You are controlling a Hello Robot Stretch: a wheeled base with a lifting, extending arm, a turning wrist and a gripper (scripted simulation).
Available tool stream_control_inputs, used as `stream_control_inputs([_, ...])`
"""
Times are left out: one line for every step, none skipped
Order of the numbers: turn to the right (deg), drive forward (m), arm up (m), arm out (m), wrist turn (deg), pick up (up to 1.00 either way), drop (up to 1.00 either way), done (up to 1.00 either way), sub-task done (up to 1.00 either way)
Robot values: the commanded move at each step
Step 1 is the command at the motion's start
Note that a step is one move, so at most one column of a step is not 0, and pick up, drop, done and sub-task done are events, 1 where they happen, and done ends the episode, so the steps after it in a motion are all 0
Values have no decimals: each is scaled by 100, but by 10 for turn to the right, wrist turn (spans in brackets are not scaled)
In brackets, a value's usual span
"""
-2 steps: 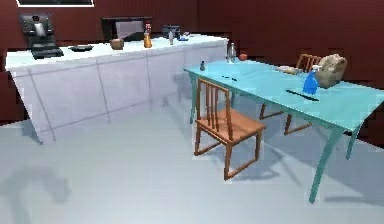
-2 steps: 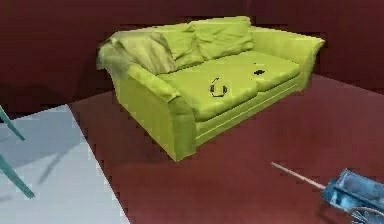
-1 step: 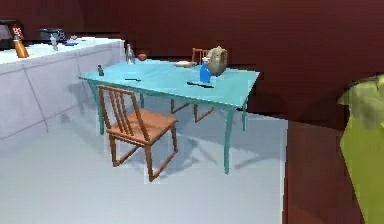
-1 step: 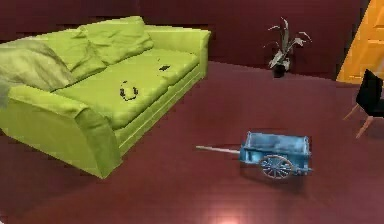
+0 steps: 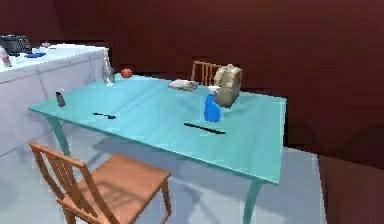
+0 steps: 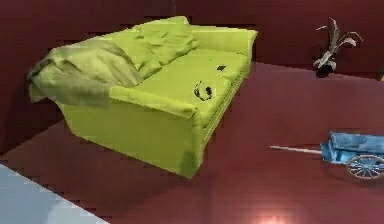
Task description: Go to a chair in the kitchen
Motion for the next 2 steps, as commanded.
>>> stream_control_inputs([-240,0,0,0,0,0,0,0,0])
stream_control_inputs([0,0,0,0,0,0,0,100,0])
